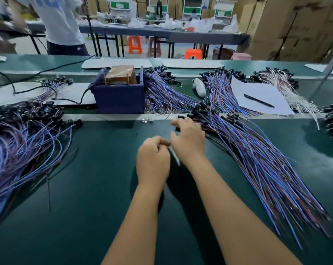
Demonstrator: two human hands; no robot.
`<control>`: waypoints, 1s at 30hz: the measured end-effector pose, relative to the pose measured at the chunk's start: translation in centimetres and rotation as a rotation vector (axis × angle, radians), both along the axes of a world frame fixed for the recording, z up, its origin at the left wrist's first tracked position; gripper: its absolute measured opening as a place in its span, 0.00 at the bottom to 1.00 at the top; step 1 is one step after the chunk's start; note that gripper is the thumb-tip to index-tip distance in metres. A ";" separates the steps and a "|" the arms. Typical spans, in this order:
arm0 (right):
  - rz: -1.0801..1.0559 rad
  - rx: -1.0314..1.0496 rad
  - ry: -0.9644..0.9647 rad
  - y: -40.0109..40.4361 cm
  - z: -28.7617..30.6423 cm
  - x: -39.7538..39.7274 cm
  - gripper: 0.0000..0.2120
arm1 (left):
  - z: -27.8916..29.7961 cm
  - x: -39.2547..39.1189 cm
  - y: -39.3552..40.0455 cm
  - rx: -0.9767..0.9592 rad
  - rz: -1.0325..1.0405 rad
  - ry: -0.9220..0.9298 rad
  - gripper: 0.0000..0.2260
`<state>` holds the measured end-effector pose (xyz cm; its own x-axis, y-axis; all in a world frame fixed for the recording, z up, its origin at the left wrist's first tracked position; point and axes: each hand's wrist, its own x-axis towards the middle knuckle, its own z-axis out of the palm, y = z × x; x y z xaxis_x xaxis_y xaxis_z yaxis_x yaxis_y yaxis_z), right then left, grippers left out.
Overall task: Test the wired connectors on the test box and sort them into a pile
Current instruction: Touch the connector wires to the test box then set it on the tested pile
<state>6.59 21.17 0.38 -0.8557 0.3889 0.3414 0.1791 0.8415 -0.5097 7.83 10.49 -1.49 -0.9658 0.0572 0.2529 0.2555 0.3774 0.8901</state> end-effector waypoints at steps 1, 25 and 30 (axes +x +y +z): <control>0.078 -0.035 0.005 -1.7 -0.3 -0.4 0.15 | 0.0 -0.8 -1.8 -0.023 0.091 0.022 0.13; 0.412 -0.218 -0.083 -9.7 -2.4 -2.4 0.09 | 0.0 -8.7 -14.5 -0.552 0.597 -0.202 0.11; 0.399 -0.295 -0.048 -9.9 -2.3 -2.3 0.09 | -0.5 -8.5 -15.0 -0.480 0.513 -0.110 0.11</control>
<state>4.27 11.24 -1.89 -0.9694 0.1025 0.2230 -0.0984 0.6703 -0.7355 -0.66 -4.48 -1.94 -0.9194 -0.3306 0.2129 -0.1412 0.7829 0.6059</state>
